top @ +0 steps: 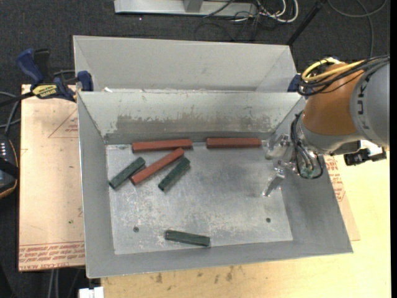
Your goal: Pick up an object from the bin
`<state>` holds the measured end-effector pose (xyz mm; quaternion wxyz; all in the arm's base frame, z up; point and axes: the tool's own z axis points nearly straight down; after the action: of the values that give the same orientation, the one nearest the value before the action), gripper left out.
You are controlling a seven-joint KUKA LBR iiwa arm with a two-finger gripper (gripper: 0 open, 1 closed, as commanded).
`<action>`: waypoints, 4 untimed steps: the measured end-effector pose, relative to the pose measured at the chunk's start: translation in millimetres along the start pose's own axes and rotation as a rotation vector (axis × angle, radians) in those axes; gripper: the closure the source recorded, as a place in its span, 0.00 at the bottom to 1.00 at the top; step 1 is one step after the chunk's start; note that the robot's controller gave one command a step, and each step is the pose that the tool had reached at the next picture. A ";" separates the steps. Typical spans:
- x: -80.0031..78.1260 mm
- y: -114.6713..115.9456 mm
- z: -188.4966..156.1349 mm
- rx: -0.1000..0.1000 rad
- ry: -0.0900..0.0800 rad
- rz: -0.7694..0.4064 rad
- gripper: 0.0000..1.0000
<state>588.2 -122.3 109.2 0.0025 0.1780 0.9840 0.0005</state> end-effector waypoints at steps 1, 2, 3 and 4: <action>-13.7 60.0 -6.7 0.003 0.003 -0.070 0.00; -21.9 96.3 0.6 -0.002 0.000 -0.185 0.00; -20.9 96.0 1.9 -0.001 0.001 -0.177 0.00; 13.1 97.1 17.5 0.001 0.003 -0.279 0.00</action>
Offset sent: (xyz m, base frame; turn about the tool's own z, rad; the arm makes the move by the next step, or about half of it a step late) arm 0.0522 0.0794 0.0001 -0.1803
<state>610.0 -26.8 91.8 0.0012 0.0395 0.9992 0.0001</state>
